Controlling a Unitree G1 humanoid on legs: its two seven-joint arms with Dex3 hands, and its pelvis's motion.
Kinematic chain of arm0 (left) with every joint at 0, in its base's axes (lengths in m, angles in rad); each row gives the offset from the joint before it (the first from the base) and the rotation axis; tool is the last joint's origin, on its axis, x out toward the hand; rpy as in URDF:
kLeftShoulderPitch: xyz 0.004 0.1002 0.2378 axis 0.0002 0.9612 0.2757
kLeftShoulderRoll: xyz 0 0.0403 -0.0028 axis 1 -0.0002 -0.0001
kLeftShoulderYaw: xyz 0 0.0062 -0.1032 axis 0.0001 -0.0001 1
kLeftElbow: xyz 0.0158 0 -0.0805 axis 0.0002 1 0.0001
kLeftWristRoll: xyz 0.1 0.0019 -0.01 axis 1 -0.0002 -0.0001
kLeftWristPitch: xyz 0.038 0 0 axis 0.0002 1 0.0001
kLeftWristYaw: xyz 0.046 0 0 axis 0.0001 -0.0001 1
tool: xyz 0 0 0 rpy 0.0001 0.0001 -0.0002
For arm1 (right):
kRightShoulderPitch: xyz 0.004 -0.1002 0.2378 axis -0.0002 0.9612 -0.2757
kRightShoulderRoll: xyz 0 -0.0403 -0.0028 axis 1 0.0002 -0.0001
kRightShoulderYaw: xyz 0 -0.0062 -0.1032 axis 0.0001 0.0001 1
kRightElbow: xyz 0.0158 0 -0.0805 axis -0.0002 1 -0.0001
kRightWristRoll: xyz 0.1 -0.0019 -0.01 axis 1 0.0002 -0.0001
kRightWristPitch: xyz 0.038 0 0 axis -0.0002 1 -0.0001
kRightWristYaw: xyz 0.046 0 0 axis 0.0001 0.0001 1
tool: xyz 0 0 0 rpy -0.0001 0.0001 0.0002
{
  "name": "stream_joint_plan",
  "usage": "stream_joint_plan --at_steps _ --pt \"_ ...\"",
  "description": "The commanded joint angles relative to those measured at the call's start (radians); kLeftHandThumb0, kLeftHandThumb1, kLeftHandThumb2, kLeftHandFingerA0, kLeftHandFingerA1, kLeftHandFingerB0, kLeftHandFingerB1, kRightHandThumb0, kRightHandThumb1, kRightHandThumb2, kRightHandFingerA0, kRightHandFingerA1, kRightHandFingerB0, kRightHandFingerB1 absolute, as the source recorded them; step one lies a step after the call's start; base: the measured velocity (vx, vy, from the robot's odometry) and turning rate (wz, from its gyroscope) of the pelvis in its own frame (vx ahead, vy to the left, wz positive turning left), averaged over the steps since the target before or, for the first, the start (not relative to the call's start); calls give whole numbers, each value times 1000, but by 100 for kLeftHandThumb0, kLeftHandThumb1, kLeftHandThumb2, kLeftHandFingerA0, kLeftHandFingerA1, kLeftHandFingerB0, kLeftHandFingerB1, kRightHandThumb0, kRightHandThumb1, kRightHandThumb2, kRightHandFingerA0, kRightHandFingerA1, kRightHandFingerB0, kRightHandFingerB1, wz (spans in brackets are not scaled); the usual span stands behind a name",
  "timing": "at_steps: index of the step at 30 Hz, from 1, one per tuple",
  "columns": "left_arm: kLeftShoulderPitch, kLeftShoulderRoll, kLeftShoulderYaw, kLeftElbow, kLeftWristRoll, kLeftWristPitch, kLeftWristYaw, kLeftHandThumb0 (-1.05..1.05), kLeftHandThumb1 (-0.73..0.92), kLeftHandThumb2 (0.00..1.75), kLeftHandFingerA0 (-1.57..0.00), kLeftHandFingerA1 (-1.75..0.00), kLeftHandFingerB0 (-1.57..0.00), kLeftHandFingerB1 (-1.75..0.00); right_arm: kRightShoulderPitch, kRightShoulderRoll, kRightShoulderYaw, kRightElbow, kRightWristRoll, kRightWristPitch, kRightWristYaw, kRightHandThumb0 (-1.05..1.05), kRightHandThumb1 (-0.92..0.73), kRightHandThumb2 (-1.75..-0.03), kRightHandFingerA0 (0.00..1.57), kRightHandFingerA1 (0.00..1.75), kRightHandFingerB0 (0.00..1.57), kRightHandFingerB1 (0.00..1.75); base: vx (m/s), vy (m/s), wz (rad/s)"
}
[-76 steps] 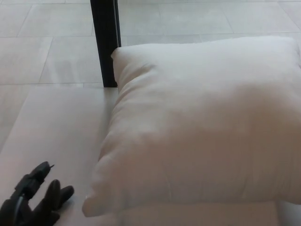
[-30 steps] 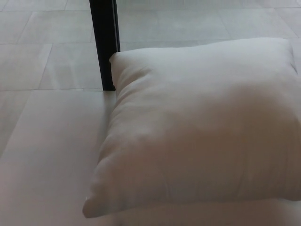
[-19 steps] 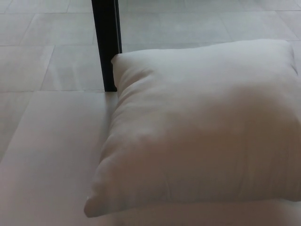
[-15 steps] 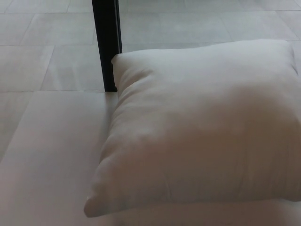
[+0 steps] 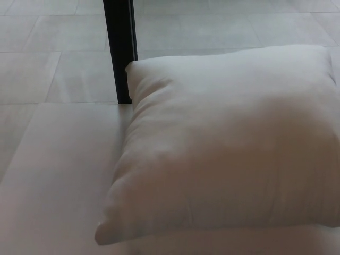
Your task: The robot uses its left hand to press on the left side of the pillow kept in the middle of the desk and uses its right hand to lift up and the right side of the pillow and turn it over
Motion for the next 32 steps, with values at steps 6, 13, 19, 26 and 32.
stream_joint_plan --at_steps 6,13,19,26,32 --pt "-18 6 47 21 11 -14 -41 -70 30 75 -15 -69 -20 -78 6 2 45 18 11 -59 6 -58 -45 -80 43 77 18 59 0 0 0" --pt "3 -2 52 -5 26 -47 -68 -76 36 81 -12 -67 -23 -76 16 4 57 8 22 -61 33 -59 -58 -57 37 79 18 60 0 0 0" --pt "-13 -2 64 10 22 -9 -45 -72 42 53 -17 -73 -33 -85 22 2 67 15 14 -83 37 -65 -60 -58 35 76 21 57 0 0 0" --pt "-30 10 33 10 65 -1 -17 -75 46 55 -34 -76 -36 -83 5 2 68 17 26 -75 47 -65 -45 -81 38 74 20 61 0 0 0" --pt "-11 14 -2 9 102 -41 -4 -78 48 55 -34 -75 -36 -85 20 5 88 18 9 -97 38 -65 -43 -87 47 77 23 60 0 0 0"
